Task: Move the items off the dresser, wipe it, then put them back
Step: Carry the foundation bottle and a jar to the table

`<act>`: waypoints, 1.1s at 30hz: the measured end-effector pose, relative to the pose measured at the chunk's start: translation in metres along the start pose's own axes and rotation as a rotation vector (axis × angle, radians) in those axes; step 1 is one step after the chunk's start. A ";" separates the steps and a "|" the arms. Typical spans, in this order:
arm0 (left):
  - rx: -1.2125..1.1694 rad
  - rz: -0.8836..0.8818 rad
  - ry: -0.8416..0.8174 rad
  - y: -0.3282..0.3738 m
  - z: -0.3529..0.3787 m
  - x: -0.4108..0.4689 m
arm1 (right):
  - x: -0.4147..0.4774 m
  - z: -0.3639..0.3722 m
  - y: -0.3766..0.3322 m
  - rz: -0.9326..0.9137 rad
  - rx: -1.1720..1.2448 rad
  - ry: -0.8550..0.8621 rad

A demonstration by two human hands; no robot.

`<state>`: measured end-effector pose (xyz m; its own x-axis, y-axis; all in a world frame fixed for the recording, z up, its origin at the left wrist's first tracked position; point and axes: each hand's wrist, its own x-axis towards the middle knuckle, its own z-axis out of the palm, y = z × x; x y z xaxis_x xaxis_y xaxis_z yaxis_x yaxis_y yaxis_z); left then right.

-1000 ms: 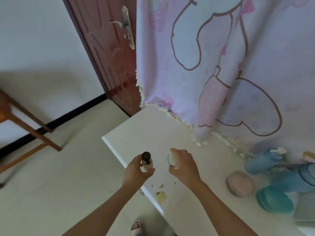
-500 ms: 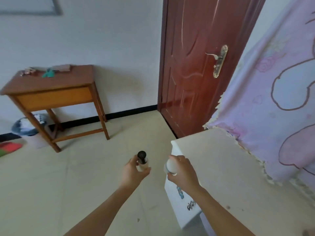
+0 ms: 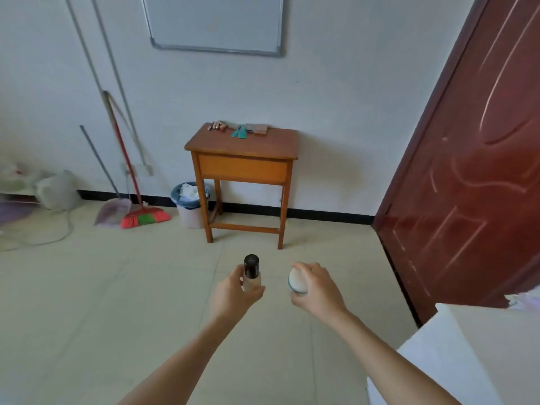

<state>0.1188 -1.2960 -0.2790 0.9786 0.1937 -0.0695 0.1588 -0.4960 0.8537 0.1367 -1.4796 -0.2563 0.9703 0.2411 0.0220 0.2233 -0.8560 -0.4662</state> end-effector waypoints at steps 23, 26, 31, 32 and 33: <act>-0.007 -0.243 0.312 -0.042 -0.093 0.268 | 0.354 0.046 -0.058 -0.271 0.062 -0.181; -0.021 -0.296 0.321 -0.059 -0.101 0.296 | 0.389 0.062 -0.064 -0.288 0.030 -0.225; 0.005 -0.299 0.310 -0.082 -0.126 0.372 | 0.458 0.079 -0.082 -0.289 0.009 -0.217; 0.011 -0.284 0.299 -0.083 -0.132 0.391 | 0.473 0.081 -0.085 -0.273 0.011 -0.207; 0.010 -0.267 0.282 -0.082 -0.138 0.410 | 0.488 0.082 -0.089 -0.251 0.016 -0.194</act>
<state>0.4890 -1.0591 -0.3062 0.8283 0.5418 -0.1428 0.4060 -0.4046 0.8195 0.5825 -1.2484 -0.2770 0.8489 0.5277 -0.0304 0.4501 -0.7518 -0.4819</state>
